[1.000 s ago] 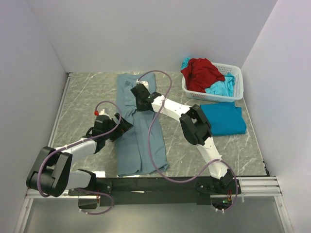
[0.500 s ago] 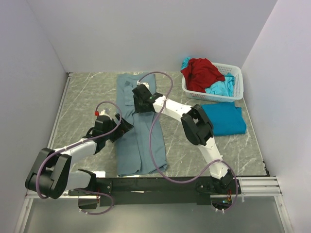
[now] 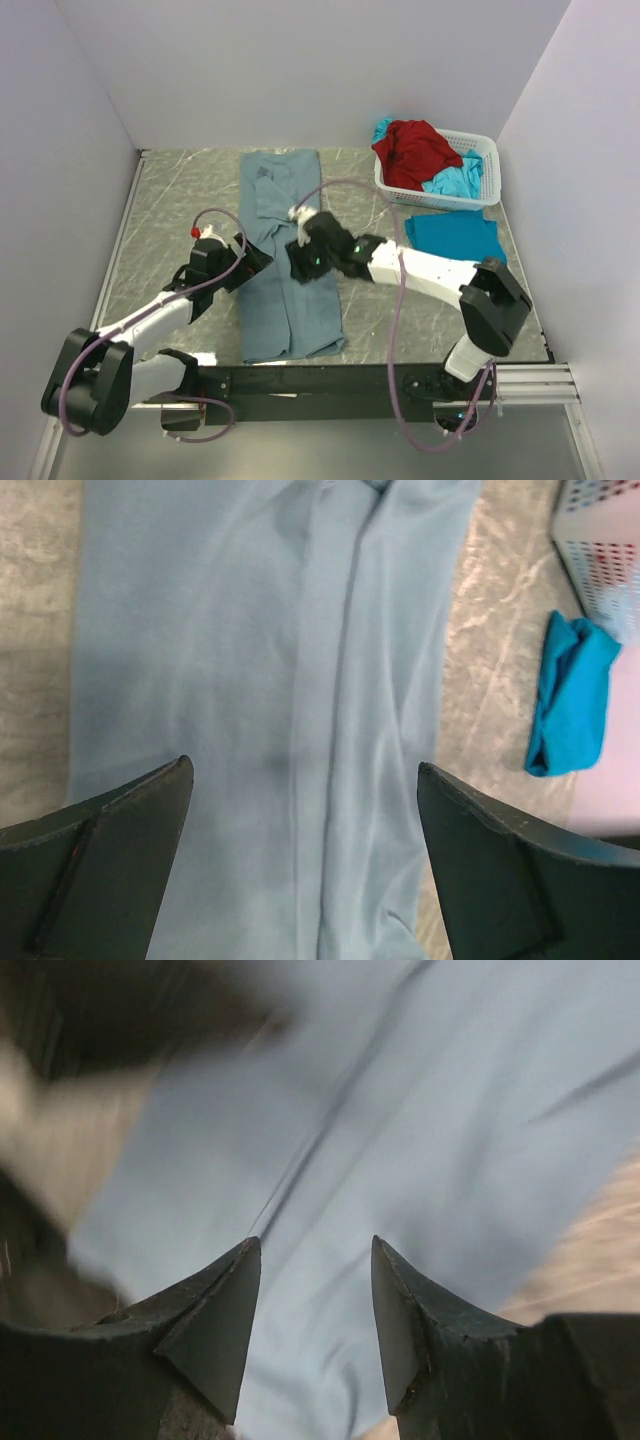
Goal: Fold and stack the t-shirts
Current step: Fold the tshirt
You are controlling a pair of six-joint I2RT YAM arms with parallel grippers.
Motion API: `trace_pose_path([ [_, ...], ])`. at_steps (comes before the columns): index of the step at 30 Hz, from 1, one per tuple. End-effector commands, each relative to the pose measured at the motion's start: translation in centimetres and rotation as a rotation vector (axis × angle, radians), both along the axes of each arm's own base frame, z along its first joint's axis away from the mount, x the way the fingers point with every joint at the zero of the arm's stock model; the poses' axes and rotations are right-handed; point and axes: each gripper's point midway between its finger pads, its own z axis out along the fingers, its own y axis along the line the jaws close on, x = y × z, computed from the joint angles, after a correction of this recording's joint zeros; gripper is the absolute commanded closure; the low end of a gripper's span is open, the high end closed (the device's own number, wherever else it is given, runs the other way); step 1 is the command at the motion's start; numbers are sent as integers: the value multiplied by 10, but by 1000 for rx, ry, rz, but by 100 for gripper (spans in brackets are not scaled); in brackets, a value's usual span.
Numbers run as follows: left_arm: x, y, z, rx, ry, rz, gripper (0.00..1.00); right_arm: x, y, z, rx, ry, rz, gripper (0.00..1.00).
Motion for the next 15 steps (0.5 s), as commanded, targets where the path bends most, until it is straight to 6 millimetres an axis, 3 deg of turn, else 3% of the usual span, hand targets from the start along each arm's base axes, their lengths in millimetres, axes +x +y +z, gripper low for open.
trace_pose_path([
  [1, -1, -3, 24, -3, -53, -28, 1, -62, 14, -6, -28, -54, 279, 45],
  [4, -14, -1, 21, -6, -27, -33, 1, -106, 18, -17, -31, -25, 422, 46],
  [10, -45, 6, 4, -37, 15, -17, 1, -151, 17, -56, -109, 37, 556, 50],
  [15, -56, 16, -6, -5, 47, 12, 1, -155, 14, -79, -178, 72, 544, 53],
])
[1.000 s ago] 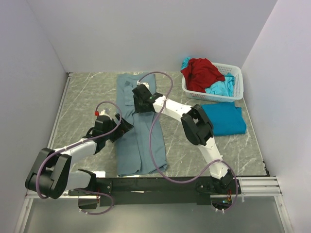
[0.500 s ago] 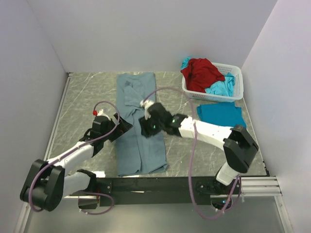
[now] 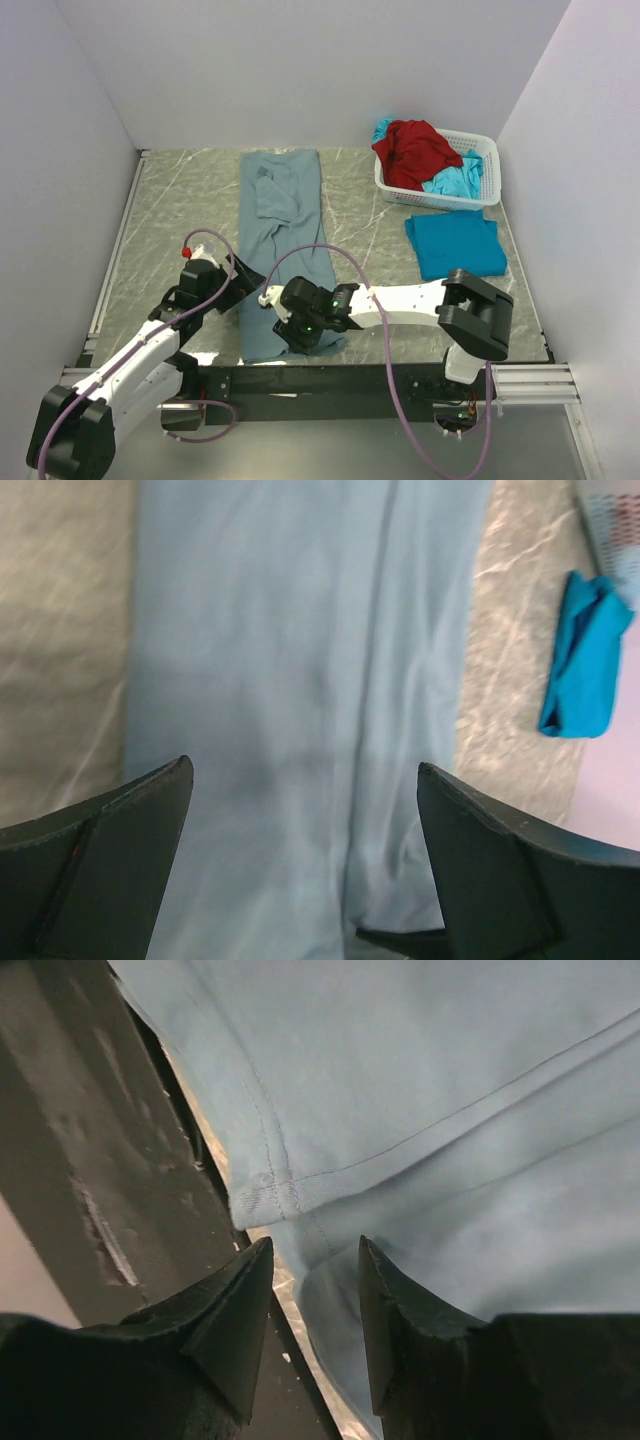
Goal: Fold and stack the t-shirts
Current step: Fold the tshirt
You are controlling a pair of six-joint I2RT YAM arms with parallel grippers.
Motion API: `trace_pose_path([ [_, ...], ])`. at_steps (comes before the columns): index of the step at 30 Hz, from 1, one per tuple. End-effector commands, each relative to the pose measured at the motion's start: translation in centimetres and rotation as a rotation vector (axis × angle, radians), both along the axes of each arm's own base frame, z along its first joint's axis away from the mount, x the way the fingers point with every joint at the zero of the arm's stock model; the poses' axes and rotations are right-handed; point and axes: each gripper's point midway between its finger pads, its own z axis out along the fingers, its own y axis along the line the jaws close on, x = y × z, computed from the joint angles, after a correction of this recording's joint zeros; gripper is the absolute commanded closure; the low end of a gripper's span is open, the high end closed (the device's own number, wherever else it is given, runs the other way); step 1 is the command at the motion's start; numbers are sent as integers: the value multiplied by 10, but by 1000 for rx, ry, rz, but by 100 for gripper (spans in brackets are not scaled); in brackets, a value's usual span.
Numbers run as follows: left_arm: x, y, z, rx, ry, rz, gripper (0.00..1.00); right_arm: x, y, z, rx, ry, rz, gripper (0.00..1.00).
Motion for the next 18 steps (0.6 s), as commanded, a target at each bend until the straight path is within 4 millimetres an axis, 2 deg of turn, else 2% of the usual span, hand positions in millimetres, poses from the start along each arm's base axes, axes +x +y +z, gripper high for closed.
trace_pose_path([
  [1, -8, 4, -1, 7, 19, 12, 1, 0, 2, -5, -13, -18, 11, 53],
  [13, -14, 3, -3, -1, 44, 5, 0, -11, -21, -15, -90, -28, -49, 53],
  [17, -13, 4, -3, 3, 38, 14, 0, -9, -22, -18, -100, -48, -62, 59],
  [18, -12, 4, -3, 1, 35, 13, 1, -7, -22, -18, -106, -60, -71, 66],
])
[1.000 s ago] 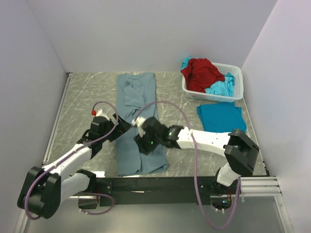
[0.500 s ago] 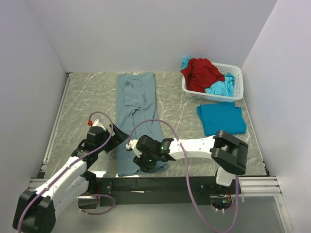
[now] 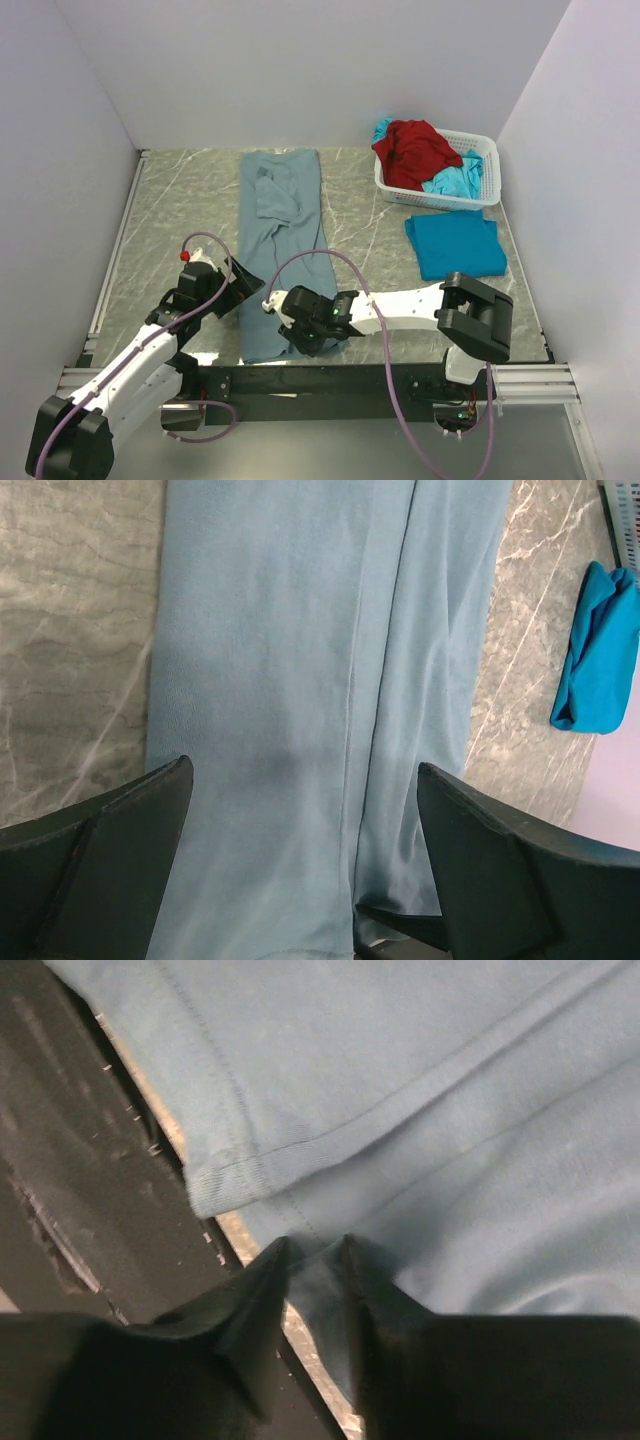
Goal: Fold and stack the t-shirts
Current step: Fold the tshirt
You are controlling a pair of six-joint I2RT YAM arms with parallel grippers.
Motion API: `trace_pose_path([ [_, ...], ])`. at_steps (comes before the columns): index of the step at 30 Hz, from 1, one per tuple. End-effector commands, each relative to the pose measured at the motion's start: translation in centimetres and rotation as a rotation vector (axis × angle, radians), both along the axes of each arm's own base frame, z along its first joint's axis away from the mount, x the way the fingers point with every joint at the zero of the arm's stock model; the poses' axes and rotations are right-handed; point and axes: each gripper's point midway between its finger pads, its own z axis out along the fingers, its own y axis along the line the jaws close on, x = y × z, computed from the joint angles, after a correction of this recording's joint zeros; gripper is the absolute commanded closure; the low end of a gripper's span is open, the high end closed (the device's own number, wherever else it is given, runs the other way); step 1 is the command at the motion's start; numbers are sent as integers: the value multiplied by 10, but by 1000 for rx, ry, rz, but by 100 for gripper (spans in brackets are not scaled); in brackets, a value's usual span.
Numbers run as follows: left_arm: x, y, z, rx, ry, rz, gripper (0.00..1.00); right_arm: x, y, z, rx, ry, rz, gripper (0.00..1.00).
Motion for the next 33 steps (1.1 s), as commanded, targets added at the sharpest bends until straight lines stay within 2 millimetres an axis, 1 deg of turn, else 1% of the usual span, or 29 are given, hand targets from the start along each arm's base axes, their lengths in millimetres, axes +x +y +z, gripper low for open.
trace_pose_path([
  [1, 3, -2, 4, -10, -16, 1, 1, 2, -9, 1, -28, -38, -34, 68],
  [4, 4, -1, 3, -1, -14, 0, 1, 4, -9, -2, -26, -51, -47, 78],
  [7, 3, 0, 4, 7, -14, -2, 1, 6, -10, -5, -36, -57, -64, 78],
  [8, 4, 0, 5, 6, -18, -1, 0, 5, -9, -5, -35, -58, -65, 80],
  [9, 4, 0, 5, 6, -22, 0, 1, 6, -8, -5, -34, -59, -67, 84],
  [10, 4, 0, 6, 7, -24, 0, 0, 6, -8, -3, -28, -61, -71, 91],
  [11, 5, 0, 7, 10, -27, -2, 0, 6, -7, -2, -23, -67, -78, 95],
  [12, 4, 0, 7, 12, -23, -2, 1, 5, -7, 0, -17, -65, -76, 98],
  [13, 5, 0, 8, 13, -23, -3, 0, 6, -4, 5, 0, -66, -80, 99],
  [15, 4, 0, 8, 16, -22, -7, 1, 4, -2, 12, 19, -62, -80, 100],
  [16, 4, 0, 9, 16, -23, -7, 1, 4, 1, 20, 41, -61, -86, 100],
  [18, 2, 0, 8, 11, -20, -7, 0, 4, 4, 28, 69, -58, -98, 100],
  [19, 1, 0, 7, 10, -17, -8, 0, 4, 7, 35, 93, -59, -110, 100],
  [23, -2, 1, 4, 12, 2, -5, 1, 9, 14, 49, 149, -64, -161, 100],
  [26, -4, 2, 4, 12, 16, 2, 1, 2, 28, 58, 223, -16, -159, 100],
  [29, -7, 3, 3, 16, 35, 8, 0, 0, 34, 57, 246, 3, -156, 100],
  [32, -10, 3, 4, 4, 67, 20, 1, 2, 33, 46, 218, -1, -168, 100],
  [33, -16, 5, 1, 10, 116, 31, 1, 4, 35, 41, 202, -5, -170, 99],
])
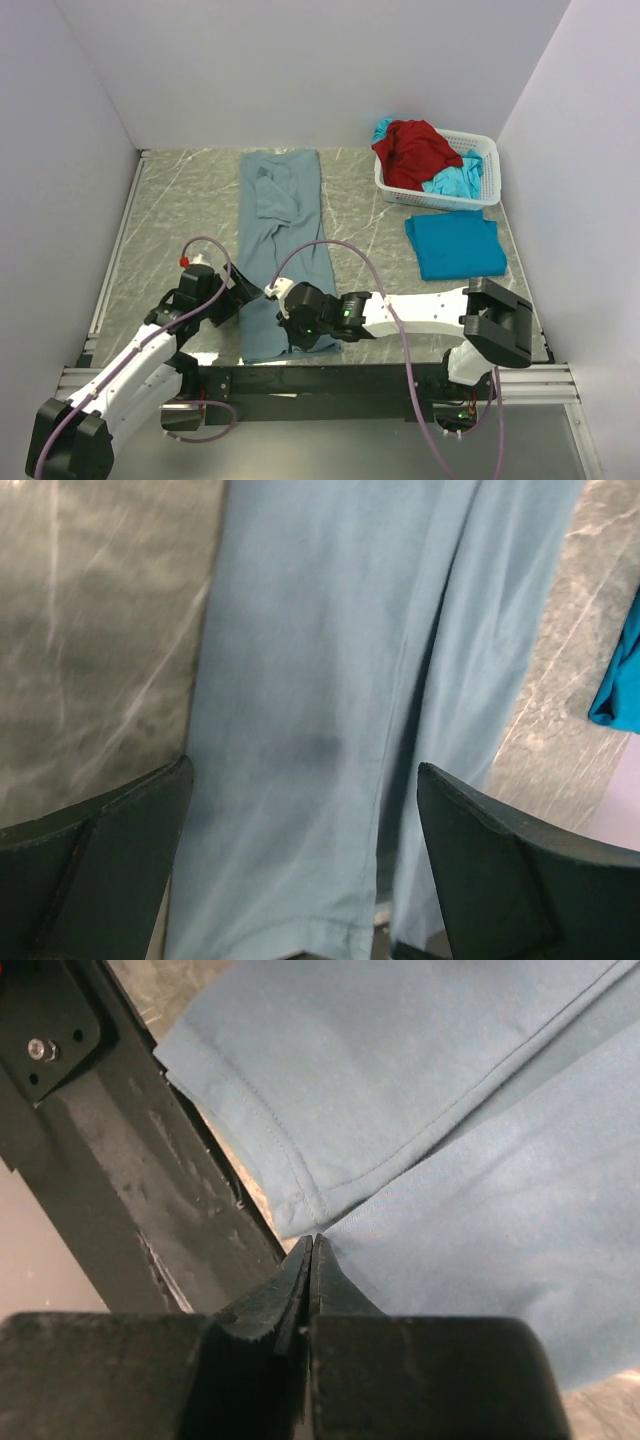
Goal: Fold and stack the t-shirts
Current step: Fold the tshirt
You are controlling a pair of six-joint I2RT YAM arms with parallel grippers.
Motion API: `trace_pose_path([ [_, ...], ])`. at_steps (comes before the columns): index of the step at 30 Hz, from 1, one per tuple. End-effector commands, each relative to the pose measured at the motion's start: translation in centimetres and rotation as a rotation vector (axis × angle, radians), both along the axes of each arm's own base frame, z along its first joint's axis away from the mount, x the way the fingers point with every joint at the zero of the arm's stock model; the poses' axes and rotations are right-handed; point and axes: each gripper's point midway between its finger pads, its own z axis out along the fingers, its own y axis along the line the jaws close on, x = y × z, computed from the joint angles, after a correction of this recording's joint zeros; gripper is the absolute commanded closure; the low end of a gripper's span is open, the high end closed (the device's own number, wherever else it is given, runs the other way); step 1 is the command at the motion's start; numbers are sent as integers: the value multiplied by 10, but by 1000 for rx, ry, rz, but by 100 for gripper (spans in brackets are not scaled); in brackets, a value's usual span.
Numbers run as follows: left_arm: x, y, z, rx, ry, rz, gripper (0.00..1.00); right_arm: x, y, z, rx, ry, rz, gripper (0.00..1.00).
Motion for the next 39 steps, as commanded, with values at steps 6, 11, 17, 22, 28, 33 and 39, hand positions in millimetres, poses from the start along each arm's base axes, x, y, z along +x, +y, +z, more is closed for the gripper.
trace_pose_path([
  [6, -14, -4, 18, -48, 122, 34, 1, -5, 9, -13, -8, 29, 3, 59],
  [11, -26, -4, 13, -64, 161, 35, 1, -3, 11, 9, 63, 7, -11, 39],
  [17, -43, -11, 6, -91, 228, 18, 1, 23, -14, 35, 97, -48, -200, 15],
  [22, -65, -10, -7, -49, 334, 34, 4, 55, -66, 28, 78, -46, -483, 12],
  [28, -95, 2, -20, -30, 454, 120, 8, 53, -99, 6, 83, 123, -580, 11],
  [33, -109, -10, -29, -79, 496, 70, 21, 42, -114, -11, 34, 204, -624, 13],
  [39, -124, -8, -44, 18, 592, 31, 37, 20, -108, -28, 52, 355, -597, 17],
])
